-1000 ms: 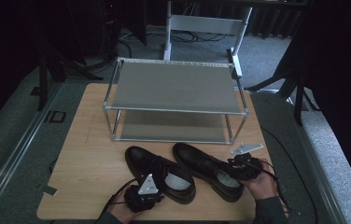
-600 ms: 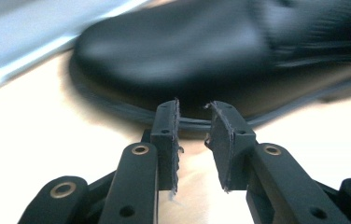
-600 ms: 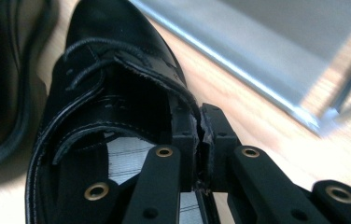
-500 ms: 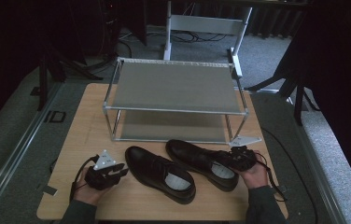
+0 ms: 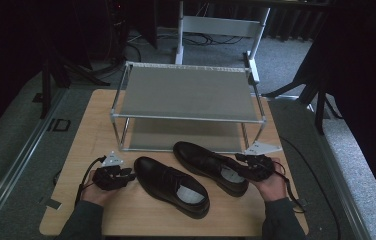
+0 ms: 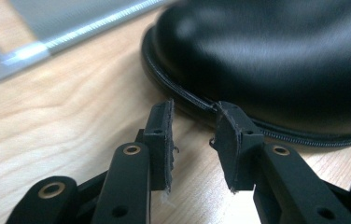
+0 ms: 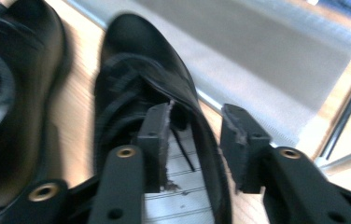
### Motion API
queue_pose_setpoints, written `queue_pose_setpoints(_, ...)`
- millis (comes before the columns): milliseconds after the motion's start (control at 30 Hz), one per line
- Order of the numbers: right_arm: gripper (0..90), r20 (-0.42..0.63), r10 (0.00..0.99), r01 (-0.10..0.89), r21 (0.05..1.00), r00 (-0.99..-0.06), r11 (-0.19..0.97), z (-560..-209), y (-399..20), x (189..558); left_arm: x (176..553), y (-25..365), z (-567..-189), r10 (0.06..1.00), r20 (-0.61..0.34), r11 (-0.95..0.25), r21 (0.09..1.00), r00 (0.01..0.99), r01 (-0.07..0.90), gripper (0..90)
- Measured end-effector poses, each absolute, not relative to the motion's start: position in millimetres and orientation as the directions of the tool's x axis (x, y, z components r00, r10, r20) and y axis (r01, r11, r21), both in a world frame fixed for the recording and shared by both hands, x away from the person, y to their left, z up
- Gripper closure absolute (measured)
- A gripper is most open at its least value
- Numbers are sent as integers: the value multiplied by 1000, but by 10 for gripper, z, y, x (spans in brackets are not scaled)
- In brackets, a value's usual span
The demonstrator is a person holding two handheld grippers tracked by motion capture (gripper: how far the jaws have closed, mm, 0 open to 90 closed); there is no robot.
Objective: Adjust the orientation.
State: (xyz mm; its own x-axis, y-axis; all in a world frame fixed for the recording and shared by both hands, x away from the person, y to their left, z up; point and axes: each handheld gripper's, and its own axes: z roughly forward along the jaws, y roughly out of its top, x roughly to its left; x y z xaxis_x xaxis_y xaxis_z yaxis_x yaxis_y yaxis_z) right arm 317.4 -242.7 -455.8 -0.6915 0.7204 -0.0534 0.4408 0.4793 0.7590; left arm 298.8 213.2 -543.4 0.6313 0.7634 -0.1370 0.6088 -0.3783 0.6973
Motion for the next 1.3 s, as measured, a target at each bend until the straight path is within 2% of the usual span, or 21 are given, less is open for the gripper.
queue_pose_setpoints(167, 593, -11, 692, 420, 788, -722, 451, -4413, -2337, 2899, 2999, 2152, -5461, 737, -196, -360, 696, 647, 621, 718)
queue_pose_setpoints(333, 627, 1, 631, 428, 736, -776, 525, -4551, -1967, 2748, 3001, 2161, -5470, 734, -210, -349, 699, 645, 624, 733)
queue_pose_setpoints(433, 629, 17, 600, 429, 716, -800, 551, -4642, -1790, 2748, 2996, 2157, -5469, 735, -207, -349, 700, 645, 622, 735)
queue_pose_setpoints(633, 618, 82, 579, 451, 717, -811, 532, -4650, -1656, 2790, 2987, 2146, -5465, 740, -195, -354, 702, 644, 618, 739)
queue_pose_setpoints(800, 603, 62, 576, 463, 666, -815, 584, -4741, -1545, 2838, 2978, 2130, -5458, 744, -185, -358, 702, 642, 616, 748)
queue_pose_setpoints(833, 627, 61, 575, 468, 655, -816, 594, -4776, -1523, 2855, 2977, 2125, -5456, 745, -183, -358, 701, 642, 616, 749)
queue_pose_setpoints(900, 777, 89, 539, 458, 653, -837, 603, -4799, -1492, 2865, 2973, 2117, -5458, 748, -179, -359, 701, 639, 616, 757)
queue_pose_setpoints(967, 833, 82, 538, 454, 650, -839, 609, -4788, -1487, 2859, 2971, 2105, -5465, 747, -184, -355, 703, 639, 616, 760)
queue_pose_setpoints(1100, 853, -23, 554, 422, 623, -832, 659, -4747, -1489, 2799, 2962, 1989, -5465, 728, -176, -377, 703, 662, 603, 750)
queue_pose_setpoints(1300, 854, -5, 599, 458, 640, -801, 617, -4735, -1842, 2771, 2956, 1689, -5462, 676, -169, -432, 698, 717, 571, 743)
